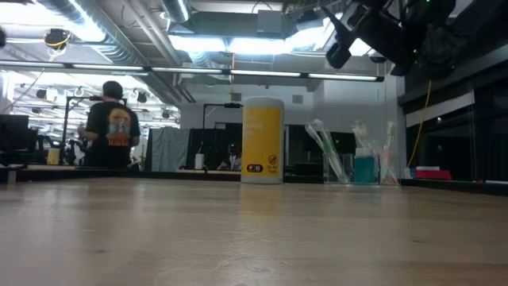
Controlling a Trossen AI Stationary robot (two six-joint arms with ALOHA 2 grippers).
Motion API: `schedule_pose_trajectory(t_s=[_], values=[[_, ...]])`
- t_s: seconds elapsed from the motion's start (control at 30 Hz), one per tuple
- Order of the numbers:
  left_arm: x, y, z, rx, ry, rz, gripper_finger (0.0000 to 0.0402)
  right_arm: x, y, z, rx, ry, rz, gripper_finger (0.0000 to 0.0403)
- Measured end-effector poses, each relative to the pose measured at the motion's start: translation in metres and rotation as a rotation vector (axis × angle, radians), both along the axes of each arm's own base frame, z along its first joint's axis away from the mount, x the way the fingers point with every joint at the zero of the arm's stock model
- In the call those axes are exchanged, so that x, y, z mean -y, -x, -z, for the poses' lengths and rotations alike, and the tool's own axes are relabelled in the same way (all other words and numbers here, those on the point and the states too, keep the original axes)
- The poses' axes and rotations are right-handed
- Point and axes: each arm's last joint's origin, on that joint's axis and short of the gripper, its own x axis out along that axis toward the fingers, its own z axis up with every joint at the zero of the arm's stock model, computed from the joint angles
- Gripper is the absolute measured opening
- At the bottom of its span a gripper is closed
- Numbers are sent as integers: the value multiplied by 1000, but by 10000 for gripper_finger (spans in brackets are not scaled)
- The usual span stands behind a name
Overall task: Pick & Place toothbrushing station
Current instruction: Put the green toothbrush into the transparent organizer
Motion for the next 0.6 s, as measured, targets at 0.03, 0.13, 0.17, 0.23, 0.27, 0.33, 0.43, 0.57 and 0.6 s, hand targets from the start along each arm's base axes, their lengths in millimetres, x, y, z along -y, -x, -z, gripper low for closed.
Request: schedule_pose_trajectory(t_s=[0.03, 0.13, 0.17, 0.23, 0.27, 0.33, 0.43, 0.57, 0.6], values=[[4, -2, 6, -5, -1, 0, 95, -2, 0, -2, 3, -7, -9, 187], [15, -7, 23, -13, -8, 1, 117, -8, 2, -7, 20, -11, -27, 187], [17, -8, 28, -21, -16, 2, 122, -10, 2, -9, 28, -11, -30, 187], [19, -11, 39, -45, -42, -1, 131, -13, 3, -11, 43, -16, -29, 187], [20, -12, 43, -53, -50, -1, 135, -14, 4, -13, 49, -18, -27, 187], [22, -14, 53, -67, -70, 6, 141, -16, 4, -14, 59, -25, -26, 187], [23, -18, 67, -98, -95, 18, 147, -18, 3, -15, 59, -38, -35, 187], [21, -24, 78, -149, -103, 22, 148, -23, 1, -15, 51, -57, -66, 187], [19, -25, 81, -161, -108, 17, 146, -25, 1, -15, 51, -59, -71, 187]])
